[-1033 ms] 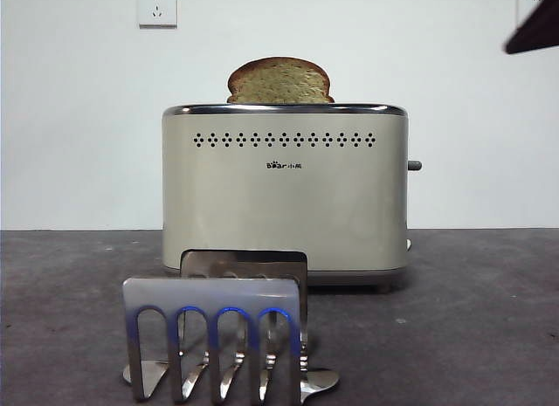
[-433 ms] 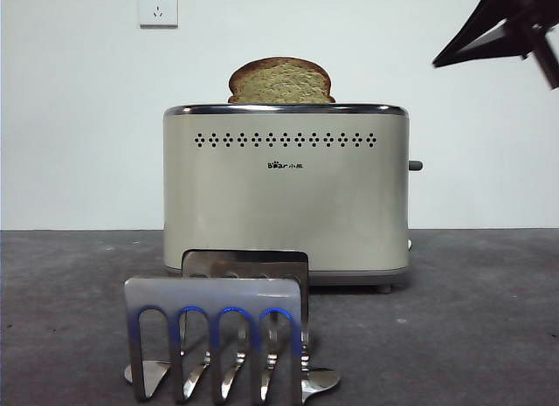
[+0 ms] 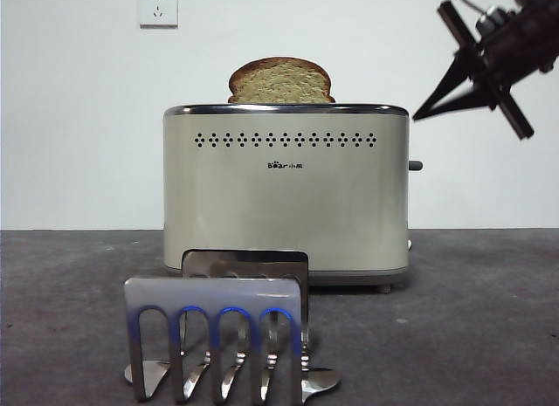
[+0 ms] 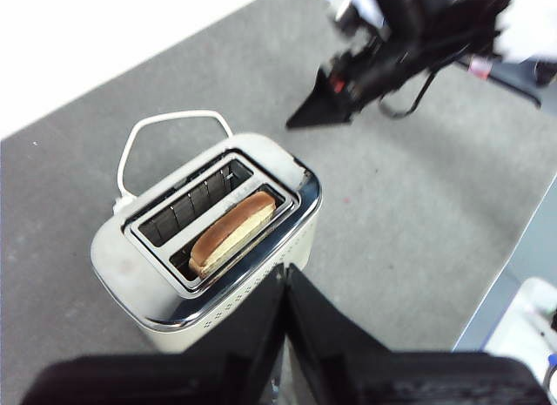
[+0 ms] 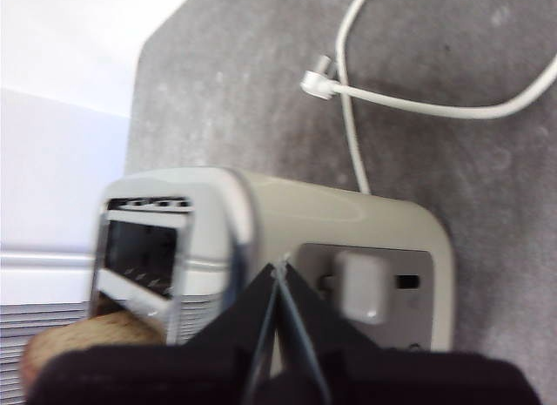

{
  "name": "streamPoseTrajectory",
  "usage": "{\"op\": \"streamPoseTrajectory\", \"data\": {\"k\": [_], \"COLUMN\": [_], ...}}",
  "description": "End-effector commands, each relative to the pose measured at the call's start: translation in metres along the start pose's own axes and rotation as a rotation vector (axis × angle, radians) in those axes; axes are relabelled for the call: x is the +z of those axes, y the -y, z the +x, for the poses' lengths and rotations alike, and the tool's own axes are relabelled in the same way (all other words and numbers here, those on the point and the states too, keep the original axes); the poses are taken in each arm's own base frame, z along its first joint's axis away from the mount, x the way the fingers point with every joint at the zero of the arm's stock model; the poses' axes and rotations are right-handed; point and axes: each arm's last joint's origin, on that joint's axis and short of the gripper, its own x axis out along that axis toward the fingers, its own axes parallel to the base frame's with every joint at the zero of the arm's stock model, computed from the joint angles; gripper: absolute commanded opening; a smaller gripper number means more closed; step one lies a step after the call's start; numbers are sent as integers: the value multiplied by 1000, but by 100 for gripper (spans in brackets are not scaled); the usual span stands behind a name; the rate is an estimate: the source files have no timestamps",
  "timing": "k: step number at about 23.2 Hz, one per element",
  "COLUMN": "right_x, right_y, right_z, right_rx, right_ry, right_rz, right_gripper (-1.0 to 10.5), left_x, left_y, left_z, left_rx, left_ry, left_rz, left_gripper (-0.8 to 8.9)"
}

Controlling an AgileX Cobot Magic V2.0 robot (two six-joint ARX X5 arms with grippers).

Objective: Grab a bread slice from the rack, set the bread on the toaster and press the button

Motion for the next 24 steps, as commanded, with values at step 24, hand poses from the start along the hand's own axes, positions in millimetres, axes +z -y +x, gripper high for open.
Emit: {"op": "streamPoseTrajectory", "data": {"k": [24], "right_x": [-11], "right_y": [41], "right_z": [38], "right_rx": [-115], "right_ry": [-127], "right_rz": [60], "right_gripper": [-8], "left_x": [-96], "left_y": [-9], "left_z": [57], "left_rx": [185], "left_ry": [-387], "left_rz": [-206], "left_gripper": [-9]}}
